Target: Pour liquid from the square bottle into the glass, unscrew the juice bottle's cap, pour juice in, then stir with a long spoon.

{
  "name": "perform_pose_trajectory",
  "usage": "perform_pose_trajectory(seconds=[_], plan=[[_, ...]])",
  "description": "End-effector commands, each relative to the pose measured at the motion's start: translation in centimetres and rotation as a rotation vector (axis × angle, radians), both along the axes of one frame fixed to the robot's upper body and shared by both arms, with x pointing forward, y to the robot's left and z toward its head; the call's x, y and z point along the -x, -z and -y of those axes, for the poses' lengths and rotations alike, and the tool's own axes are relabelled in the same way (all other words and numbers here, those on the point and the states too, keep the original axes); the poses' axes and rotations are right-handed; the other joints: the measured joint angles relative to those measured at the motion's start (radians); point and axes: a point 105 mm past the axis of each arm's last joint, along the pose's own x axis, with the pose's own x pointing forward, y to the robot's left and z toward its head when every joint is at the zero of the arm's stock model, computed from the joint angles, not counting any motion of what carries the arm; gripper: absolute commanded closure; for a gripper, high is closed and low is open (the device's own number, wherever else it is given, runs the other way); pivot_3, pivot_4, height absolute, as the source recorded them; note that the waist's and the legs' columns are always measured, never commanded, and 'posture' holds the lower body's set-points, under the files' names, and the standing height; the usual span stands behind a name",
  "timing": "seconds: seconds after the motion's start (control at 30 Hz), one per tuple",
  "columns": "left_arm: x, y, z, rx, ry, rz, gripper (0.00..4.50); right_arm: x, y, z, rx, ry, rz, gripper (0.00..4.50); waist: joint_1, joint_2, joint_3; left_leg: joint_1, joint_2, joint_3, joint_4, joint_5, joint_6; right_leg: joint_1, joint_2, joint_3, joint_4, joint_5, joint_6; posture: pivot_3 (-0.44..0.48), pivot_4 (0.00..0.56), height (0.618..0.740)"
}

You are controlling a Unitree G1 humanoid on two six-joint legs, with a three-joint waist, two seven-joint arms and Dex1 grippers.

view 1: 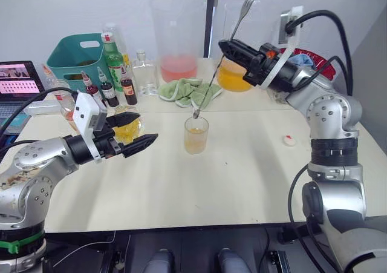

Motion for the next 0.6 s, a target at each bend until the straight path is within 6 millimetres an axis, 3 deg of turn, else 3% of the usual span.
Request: perform_pose_trajectory(seconds=[0.03, 0.17, 0.6], plan=[[1.4, 0.4, 0.7, -0.009, 0.038, 0.028, 0.06, -0.1, -0.5, -0.7, 0.097, 0.030, 0.130, 4.50, -0.001, 0.000, 0.000, 0.000, 0.000, 0.000, 0.000, 0.000, 0.000, 0.000, 0.000, 0.000, 0.000, 0.000, 0.000, 0.000, 0.150, 0.740], [1.7, 1.1, 0.4, -0.031, 0.017, 0.022, 0.06, -0.2, 1.0, -1.6, 0.209, 0.003, 0.140, 4.50, 0.004, 0.000, 0.000, -0.001, 0.000, 0.000, 0.000, 0.000, 0.000, -0.002, 0.000, 0.000, 0.000, 0.000, 0.000, 0.000, 0.150, 0.740], [2.8, 2.6, 0.0, -0.051, -0.045, 0.014, 0.06, -1.2, 3.6, -3.6, 0.322, -0.023, 0.178, 4.50, 0.000, 0.000, 0.000, -0.001, 0.000, 0.000, 0.000, 0.000, 0.000, -0.002, 0.000, 0.000, 0.001, 0.000, -0.001, 0.000, 0.150, 0.740]])
